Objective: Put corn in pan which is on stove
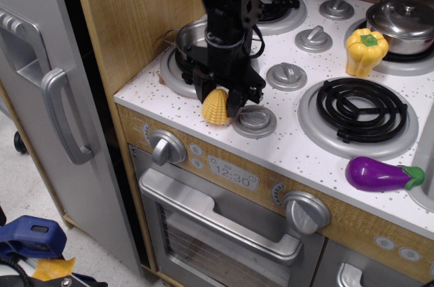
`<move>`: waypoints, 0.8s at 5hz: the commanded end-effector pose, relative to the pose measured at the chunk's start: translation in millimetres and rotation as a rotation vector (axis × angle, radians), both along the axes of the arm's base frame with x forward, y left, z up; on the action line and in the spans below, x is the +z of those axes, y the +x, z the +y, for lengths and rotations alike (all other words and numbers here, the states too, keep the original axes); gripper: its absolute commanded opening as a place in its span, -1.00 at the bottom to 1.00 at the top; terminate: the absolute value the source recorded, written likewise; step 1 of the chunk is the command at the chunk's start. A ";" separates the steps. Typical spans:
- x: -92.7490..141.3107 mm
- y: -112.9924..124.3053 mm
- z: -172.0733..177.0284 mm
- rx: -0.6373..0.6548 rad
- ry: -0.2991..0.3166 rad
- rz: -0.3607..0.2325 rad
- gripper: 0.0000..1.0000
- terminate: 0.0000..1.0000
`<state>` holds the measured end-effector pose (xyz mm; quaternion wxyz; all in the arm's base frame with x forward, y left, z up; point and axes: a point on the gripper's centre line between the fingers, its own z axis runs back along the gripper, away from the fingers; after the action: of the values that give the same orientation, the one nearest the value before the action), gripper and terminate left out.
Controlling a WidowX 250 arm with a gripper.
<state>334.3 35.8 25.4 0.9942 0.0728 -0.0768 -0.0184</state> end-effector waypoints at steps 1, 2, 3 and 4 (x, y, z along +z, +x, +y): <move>50.5 14.4 12.0 -0.053 0.075 -0.096 -1.00 -1.00; 61.0 33.0 17.0 -0.122 0.148 -0.123 -1.00 -1.00; 66.5 53.9 25.3 -0.167 0.187 -0.136 -1.00 -1.00; 64.1 66.9 31.9 -0.198 0.173 -0.151 -1.00 -1.00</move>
<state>394.4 65.1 69.1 0.9734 0.1394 -0.1323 -0.1244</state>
